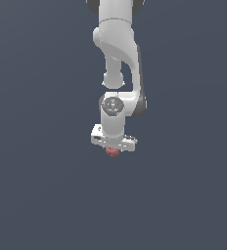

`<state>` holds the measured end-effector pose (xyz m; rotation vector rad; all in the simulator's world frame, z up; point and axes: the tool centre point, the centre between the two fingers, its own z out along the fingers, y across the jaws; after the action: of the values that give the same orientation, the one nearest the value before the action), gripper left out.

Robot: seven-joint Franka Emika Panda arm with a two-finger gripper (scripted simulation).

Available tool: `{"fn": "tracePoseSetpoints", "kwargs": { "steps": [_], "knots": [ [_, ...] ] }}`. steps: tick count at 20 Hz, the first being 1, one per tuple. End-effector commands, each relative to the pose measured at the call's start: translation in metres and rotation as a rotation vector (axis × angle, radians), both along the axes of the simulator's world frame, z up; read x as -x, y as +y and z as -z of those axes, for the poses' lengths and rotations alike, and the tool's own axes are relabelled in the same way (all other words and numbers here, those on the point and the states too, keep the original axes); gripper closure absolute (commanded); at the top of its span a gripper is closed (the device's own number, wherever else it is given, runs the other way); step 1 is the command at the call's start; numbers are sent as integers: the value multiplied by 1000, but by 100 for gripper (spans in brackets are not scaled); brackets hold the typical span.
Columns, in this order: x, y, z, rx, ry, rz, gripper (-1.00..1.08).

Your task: Pick up the object and move it to a goal position.

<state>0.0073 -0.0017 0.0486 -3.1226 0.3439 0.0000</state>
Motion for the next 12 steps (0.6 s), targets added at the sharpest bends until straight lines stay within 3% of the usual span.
{"fn": "tracePoseSetpoints", "kwargs": {
  "steps": [1, 12],
  "knots": [
    [-1, -2, -9, 0, -1, 0, 108],
    [-5, -20, -94, 0, -1, 0, 108]
  ]
}}
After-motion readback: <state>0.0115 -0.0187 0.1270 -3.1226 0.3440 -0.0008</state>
